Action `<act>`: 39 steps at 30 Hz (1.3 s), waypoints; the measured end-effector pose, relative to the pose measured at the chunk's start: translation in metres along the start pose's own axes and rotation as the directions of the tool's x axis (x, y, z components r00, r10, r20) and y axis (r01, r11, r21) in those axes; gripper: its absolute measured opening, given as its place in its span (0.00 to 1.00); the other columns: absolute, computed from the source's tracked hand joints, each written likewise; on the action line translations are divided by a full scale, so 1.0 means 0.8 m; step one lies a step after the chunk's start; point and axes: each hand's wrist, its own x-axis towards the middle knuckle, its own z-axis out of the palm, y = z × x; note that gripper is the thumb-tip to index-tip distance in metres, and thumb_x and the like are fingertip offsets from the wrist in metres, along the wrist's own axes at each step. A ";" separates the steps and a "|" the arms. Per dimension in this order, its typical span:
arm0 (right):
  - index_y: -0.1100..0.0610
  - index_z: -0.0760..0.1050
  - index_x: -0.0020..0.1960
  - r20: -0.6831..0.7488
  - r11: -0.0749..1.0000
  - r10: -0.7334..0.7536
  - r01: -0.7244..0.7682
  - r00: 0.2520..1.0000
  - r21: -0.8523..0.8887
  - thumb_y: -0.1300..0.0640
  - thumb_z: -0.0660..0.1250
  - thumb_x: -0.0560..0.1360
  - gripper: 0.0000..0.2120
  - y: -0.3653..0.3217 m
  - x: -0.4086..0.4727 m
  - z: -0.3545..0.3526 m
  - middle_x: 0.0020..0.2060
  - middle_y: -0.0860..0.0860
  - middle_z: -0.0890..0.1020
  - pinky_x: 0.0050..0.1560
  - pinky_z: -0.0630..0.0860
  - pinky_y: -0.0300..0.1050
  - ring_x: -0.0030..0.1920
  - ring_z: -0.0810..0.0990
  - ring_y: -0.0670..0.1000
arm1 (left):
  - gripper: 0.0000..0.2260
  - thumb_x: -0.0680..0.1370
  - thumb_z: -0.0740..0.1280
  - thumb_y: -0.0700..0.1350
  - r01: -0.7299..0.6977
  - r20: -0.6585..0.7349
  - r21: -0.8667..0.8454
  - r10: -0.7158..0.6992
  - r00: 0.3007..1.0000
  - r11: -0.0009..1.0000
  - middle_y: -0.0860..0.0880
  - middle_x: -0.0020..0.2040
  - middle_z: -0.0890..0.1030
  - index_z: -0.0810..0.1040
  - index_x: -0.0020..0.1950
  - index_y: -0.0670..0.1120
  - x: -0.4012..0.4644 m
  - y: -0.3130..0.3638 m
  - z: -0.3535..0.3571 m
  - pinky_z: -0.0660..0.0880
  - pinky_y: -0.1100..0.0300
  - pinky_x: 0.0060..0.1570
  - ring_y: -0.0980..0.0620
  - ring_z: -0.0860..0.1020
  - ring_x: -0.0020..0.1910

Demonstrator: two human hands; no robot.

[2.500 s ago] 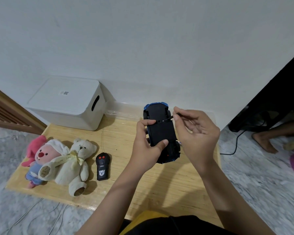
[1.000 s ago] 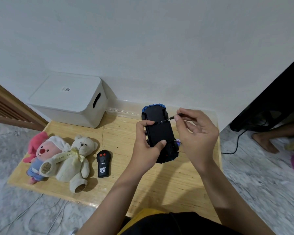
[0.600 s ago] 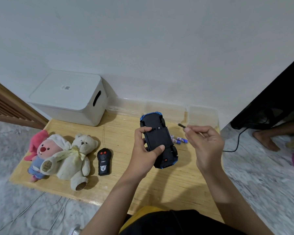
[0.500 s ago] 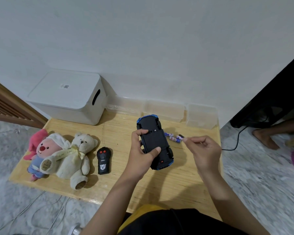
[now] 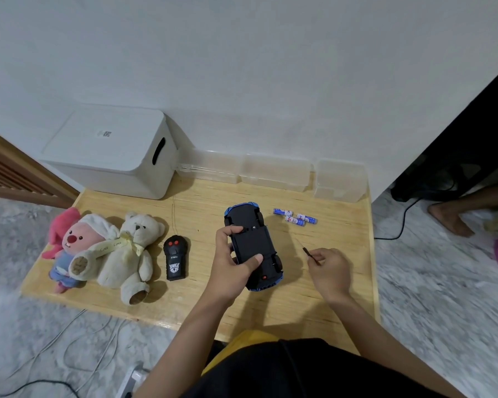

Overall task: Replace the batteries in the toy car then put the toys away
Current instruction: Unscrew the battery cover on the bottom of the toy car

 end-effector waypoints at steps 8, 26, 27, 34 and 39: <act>0.57 0.82 0.49 -0.033 0.981 -0.076 0.081 0.997 0.177 0.60 0.73 0.70 0.08 -0.029 -0.004 -0.016 0.43 0.50 0.81 0.37 0.73 0.34 0.37 0.75 0.43 | 0.24 0.74 0.68 0.31 -0.043 0.030 0.108 0.040 0.999 0.993 0.43 0.58 0.73 0.67 0.54 0.59 -0.001 -0.010 -0.001 0.80 0.57 0.38 0.44 0.80 0.50; 0.51 0.79 0.42 0.288 0.886 -0.397 0.282 0.872 0.369 0.60 0.75 0.68 0.07 -0.116 -0.018 -0.044 0.41 0.46 0.78 0.38 0.73 0.36 0.38 0.75 0.42 | 0.27 0.72 0.70 0.32 -0.145 0.079 0.236 0.130 0.988 0.961 0.52 0.56 0.75 0.70 0.61 0.60 -0.006 -0.010 0.000 0.81 0.52 0.47 0.50 0.79 0.51; 0.51 0.79 0.42 0.315 0.888 -0.395 0.270 0.863 0.373 0.60 0.75 0.68 0.07 -0.117 -0.017 -0.047 0.40 0.45 0.79 0.37 0.73 0.35 0.38 0.75 0.41 | 0.28 0.72 0.71 0.32 -0.144 0.078 0.242 0.129 0.989 0.959 0.52 0.57 0.75 0.70 0.62 0.61 -0.006 -0.010 -0.002 0.81 0.52 0.48 0.50 0.79 0.51; 0.53 0.80 0.40 0.341 0.845 -0.391 0.187 0.855 0.500 0.66 0.75 0.67 0.09 -0.121 -0.008 -0.061 0.36 0.50 0.83 0.44 0.78 0.40 0.38 0.80 0.48 | 0.31 0.70 0.73 0.33 -0.152 0.085 0.217 0.137 0.987 0.964 0.50 0.58 0.77 0.72 0.62 0.63 -0.001 -0.016 -0.007 0.80 0.53 0.51 0.49 0.80 0.52; 0.61 0.80 0.42 0.286 0.835 -0.311 0.118 0.906 0.537 0.70 0.74 0.67 0.07 -0.101 -0.001 -0.081 0.34 0.47 0.83 0.39 0.76 0.31 0.33 0.79 0.40 | 0.30 0.70 0.73 0.33 -0.149 0.051 0.226 0.141 0.989 0.963 0.50 0.57 0.77 0.71 0.64 0.61 -0.002 -0.022 -0.022 0.80 0.55 0.50 0.54 0.80 0.50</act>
